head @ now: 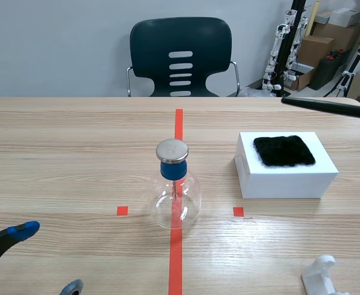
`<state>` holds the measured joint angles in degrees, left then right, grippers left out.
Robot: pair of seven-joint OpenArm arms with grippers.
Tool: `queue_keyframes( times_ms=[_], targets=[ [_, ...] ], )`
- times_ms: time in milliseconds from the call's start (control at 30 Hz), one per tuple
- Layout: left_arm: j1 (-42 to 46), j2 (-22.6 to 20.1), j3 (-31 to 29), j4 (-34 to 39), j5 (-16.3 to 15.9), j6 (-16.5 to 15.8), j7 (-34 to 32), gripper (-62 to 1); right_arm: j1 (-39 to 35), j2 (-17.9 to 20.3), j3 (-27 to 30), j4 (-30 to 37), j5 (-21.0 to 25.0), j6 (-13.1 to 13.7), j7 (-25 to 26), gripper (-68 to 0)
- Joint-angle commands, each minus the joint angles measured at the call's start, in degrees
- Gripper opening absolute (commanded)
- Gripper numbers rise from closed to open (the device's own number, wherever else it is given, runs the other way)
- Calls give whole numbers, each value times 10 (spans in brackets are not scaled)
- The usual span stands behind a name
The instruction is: Do the electroscope experiment. rub the rod on the fur
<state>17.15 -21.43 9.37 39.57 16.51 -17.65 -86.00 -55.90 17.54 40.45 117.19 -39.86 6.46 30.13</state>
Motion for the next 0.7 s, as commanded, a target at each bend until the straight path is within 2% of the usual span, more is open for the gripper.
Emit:
queue_keyframes(
  times_ms=[0, 200, 300, 433, 567, 667],
  targets=[
    [-2, -4, -3, 8, -4, 0, -10, 14, 7, 30, 9, 6, 26, -9, -18, -662],
    [-2, -4, -3, 8, -4, 0, -10, 14, 15, 135, 4, 5, 97, -8, -119, -662],
    [-2, -4, -3, 8, -4, 0, -10, 14, 45, 183, -9, -4, 106, -9, -161, -662],
    [-2, -4, -3, 8, -4, 0, -10, 14, 105, 234, -38, -37, 99, -9, -185, -662],
    [-2, -4, -3, 8, -4, 0, -10, 14, 157, 280, -89, -91, 59, -10, -197, -662],
    [-2, -4, -3, 8, -4, 0, -10, 14, 195, 308, -141, -145, 26, -42, -198, -662]
  ],
)
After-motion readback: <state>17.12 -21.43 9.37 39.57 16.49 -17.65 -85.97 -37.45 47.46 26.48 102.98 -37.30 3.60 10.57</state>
